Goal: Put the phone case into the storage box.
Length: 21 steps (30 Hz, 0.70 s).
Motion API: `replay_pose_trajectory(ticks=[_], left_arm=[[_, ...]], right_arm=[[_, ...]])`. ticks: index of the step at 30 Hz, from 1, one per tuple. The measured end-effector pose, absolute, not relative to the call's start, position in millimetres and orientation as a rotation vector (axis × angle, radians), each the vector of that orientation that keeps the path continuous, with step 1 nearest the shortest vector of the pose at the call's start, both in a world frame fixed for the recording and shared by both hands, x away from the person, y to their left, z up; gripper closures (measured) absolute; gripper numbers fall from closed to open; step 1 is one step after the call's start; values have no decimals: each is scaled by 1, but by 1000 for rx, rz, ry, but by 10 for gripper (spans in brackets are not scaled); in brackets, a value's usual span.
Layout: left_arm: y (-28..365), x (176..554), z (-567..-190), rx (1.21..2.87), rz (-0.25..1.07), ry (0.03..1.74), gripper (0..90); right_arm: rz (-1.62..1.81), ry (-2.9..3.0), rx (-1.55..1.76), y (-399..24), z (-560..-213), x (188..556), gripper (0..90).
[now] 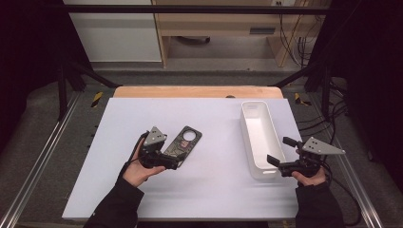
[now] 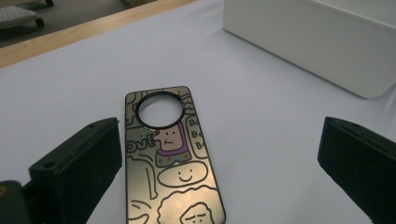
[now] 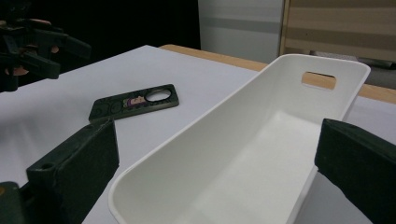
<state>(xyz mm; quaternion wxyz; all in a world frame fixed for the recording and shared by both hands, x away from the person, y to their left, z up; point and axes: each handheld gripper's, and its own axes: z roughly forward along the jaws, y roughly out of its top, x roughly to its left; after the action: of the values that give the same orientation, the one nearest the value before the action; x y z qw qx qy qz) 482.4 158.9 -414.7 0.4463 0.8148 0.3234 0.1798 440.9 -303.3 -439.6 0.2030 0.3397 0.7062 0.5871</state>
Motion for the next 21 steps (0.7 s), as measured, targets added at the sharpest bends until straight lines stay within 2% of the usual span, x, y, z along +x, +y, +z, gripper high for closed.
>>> replay_pose_trajectory(ticks=[21], left_arm=[[136, 527, -414, 2133, 438, 862, 0]], right_arm=[[1642, 1973, 948, -303, -440, 441, 5]])
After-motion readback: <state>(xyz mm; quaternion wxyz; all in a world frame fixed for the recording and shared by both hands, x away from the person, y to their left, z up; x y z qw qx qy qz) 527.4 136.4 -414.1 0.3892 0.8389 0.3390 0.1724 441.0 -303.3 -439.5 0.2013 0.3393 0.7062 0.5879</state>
